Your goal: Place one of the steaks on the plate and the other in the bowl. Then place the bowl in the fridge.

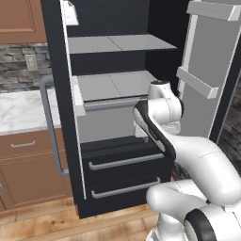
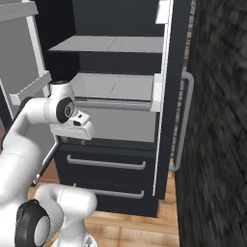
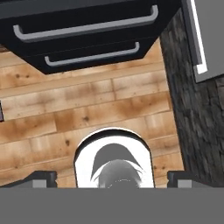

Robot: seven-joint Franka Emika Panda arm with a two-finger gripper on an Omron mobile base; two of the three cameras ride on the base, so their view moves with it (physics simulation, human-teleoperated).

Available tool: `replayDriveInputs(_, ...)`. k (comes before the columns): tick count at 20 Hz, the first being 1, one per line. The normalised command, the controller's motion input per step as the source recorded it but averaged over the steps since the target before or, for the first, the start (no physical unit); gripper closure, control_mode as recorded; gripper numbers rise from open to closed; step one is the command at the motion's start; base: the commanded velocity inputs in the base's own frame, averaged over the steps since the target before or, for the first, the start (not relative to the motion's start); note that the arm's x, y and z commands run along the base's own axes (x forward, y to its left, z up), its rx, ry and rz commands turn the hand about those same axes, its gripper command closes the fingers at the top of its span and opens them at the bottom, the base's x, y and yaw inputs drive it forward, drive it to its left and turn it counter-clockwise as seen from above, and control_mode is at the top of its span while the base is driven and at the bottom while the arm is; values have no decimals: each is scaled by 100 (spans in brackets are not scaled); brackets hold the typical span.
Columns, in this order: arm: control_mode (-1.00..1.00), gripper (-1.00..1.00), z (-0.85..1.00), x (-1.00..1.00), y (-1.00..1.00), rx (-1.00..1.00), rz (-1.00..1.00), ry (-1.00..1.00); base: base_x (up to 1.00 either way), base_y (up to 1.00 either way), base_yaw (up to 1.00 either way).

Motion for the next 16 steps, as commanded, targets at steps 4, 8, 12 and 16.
replayDriveInputs(4, -100, -100, -14, -37, -8, 0, 3, -1, 0, 0, 0)
replayDriveInputs(8, -100, -100, 0, -1, 0, 0, 0, 0, 0, 0, 0)
replayDriveInputs(12, 100, -100, -3, -14, 1, 0, 0, 0, -27, 11, 0)
replayDriveInputs(16, 100, -100, 0, 0, 0, 0, 0, 0, -65, 37, 0)
